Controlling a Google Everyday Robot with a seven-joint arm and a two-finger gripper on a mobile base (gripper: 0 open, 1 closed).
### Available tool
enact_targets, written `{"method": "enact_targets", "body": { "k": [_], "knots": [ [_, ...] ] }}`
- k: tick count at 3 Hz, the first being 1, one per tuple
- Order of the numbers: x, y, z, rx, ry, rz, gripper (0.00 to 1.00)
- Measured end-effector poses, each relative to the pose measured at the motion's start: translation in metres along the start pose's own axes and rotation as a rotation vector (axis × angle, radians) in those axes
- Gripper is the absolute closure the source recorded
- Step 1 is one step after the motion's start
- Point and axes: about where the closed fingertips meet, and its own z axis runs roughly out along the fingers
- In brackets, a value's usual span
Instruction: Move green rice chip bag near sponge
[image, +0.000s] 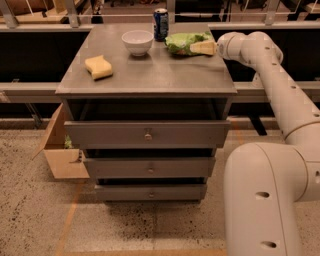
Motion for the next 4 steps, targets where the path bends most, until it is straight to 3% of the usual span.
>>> {"method": "enact_targets", "body": {
  "k": [2,3,4],
  "knots": [
    [0.009,0.022,0.015,-0.095,0.024,-0.023,0.00],
    [0.012,0.027,0.018,-0.119,0.026,-0.029,0.16],
    [0.019,0.030,0.019,-0.140,0.034,-0.018,0.39]
  ]
}}
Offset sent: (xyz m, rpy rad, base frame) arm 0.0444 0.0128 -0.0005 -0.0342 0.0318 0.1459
